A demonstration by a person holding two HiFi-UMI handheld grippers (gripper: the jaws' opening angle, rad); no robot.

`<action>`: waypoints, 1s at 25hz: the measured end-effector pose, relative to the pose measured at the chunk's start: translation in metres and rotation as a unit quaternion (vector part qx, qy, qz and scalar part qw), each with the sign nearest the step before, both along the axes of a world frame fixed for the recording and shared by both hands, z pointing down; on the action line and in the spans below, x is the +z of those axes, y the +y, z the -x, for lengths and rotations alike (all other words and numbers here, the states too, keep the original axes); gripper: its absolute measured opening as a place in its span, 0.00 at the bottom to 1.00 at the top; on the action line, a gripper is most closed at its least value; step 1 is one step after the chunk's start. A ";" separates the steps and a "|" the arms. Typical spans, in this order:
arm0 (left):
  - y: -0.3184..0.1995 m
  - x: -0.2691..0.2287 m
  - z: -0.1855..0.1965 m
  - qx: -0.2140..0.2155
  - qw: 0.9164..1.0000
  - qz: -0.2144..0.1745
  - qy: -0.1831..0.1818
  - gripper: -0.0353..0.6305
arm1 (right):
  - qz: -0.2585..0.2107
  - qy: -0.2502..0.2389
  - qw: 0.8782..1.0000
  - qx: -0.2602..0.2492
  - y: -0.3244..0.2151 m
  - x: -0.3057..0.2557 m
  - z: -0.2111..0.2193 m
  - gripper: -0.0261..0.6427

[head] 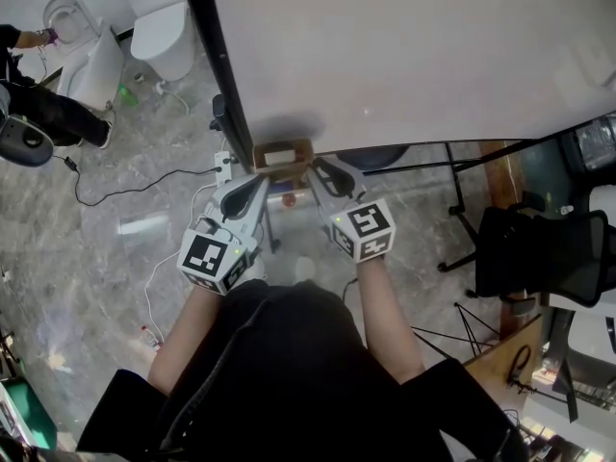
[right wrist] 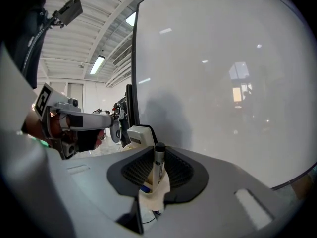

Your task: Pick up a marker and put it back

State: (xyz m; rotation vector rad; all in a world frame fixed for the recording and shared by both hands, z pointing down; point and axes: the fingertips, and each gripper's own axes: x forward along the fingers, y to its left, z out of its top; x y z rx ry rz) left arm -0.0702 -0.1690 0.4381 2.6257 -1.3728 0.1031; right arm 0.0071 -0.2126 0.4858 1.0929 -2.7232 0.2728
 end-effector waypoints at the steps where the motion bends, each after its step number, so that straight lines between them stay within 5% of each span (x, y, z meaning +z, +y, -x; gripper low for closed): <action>1: 0.000 0.000 0.001 -0.002 1.000 0.002 0.001 0.06 | -0.001 0.001 1.000 -0.001 0.001 0.000 0.001 0.16; 25: 0.005 -0.016 0.003 0.005 1.000 -0.028 0.003 0.06 | -0.053 -0.027 0.998 -0.006 0.018 -0.050 0.002 0.15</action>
